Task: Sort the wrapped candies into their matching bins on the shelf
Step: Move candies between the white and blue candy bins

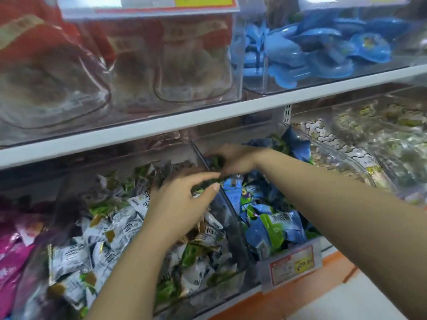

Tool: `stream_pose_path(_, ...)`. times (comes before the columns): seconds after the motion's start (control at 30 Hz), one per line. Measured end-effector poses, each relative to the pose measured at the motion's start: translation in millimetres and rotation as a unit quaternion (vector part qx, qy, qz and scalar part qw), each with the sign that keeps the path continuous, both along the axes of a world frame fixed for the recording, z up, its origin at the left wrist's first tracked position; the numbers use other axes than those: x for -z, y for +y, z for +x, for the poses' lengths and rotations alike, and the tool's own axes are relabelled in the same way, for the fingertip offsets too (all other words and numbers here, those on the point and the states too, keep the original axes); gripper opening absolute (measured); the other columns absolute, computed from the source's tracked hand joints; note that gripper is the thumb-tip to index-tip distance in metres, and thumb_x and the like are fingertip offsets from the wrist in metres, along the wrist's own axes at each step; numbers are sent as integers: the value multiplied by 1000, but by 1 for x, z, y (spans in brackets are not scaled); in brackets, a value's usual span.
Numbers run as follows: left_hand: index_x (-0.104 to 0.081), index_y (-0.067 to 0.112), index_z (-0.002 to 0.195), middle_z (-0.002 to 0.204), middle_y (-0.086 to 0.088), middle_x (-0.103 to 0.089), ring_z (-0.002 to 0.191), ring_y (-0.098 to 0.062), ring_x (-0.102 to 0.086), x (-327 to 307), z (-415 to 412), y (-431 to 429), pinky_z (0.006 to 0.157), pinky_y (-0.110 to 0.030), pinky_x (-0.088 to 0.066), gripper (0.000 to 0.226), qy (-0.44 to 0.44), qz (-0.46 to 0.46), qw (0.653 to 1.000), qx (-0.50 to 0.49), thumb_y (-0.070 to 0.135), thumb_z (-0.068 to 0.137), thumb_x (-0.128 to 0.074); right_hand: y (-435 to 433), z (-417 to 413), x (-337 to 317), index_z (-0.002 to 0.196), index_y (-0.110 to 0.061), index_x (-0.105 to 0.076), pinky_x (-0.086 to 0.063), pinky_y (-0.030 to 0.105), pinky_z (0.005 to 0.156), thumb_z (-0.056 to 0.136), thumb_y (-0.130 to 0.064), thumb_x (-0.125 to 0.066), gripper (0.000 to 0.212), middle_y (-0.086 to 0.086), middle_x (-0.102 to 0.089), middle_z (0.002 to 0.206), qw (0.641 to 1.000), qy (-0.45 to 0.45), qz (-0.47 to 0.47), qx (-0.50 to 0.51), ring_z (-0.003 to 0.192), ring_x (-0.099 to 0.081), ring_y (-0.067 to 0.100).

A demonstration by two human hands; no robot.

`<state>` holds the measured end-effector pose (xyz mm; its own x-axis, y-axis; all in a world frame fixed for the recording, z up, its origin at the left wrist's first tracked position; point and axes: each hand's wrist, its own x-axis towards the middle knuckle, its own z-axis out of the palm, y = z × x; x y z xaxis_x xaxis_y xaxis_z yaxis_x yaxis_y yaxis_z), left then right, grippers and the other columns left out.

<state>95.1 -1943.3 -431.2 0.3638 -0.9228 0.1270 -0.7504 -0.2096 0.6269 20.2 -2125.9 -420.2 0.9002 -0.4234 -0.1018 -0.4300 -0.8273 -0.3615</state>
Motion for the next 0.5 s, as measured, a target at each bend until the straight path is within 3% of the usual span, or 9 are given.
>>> stream_pose_path(0.07,-57,59,111,127,25,-55,98,-5,-60,1,3,0,86,-30,-49,24,-1,-5,1000,0,55,89,-48,4,-6,2,119,-18,-58,-40,25,73,86,-21,-64,33,-1,-60,114,999,9,-22,-33,100,-53,14)
stream_pose_path(0.13,-57,59,110,129,24,-55,103,-6,-57,2,3,0,86,-30,-48,23,4,-5,1000,-1,55,89,-49,9,-14,1,112,-16,-62,-38,26,67,88,-21,-62,24,-9,-57,95,998,4,-45,-52,89,-50,13)
stream_pose_path(0.23,-57,59,110,128,25,-54,83,-3,-56,1,3,0,77,-28,-46,23,4,-6,1000,2,55,89,-48,14,-32,-5,120,-20,-63,-39,26,74,89,-25,-63,31,-5,-56,102,996,25,-73,-51,90,-50,13)
stream_pose_path(0.3,-57,58,112,129,26,-54,97,-3,-57,2,2,0,88,-31,-47,24,3,-10,1000,1,55,89,-48,17,-47,-9,119,-24,-64,-39,23,75,88,-25,-64,31,-4,-61,106,995,31,-73,-54,86,-50,7)
stream_pose_path(0.37,-57,58,114,130,26,-53,104,-6,-58,2,2,1,90,-31,-47,25,2,-14,1000,3,54,90,-49,21,-66,-12,116,-27,-66,-36,16,65,88,-26,-65,28,-12,-65,95,995,39,-76,-44,70,-49,-5)
stream_pose_path(0.43,-55,59,115,130,27,-52,100,-9,-60,3,1,1,82,-29,-47,27,1,-11,1000,4,54,90,-48,21,-83,-13,113,-31,-67,-37,17,63,87,-27,-65,26,-14,-63,79,994,51,-86,-31,62,-52,-3)
stream_pose_path(0.5,-53,61,116,130,28,-51,101,-14,-61,3,-1,2,83,-33,-49,27,-1,-10,1000,1,54,90,-47,20,-97,-12,112,-36,-67,-44,25,71,87,-30,-65,26,-7,-67,87,995,60,-77,-25,70,-57,5)
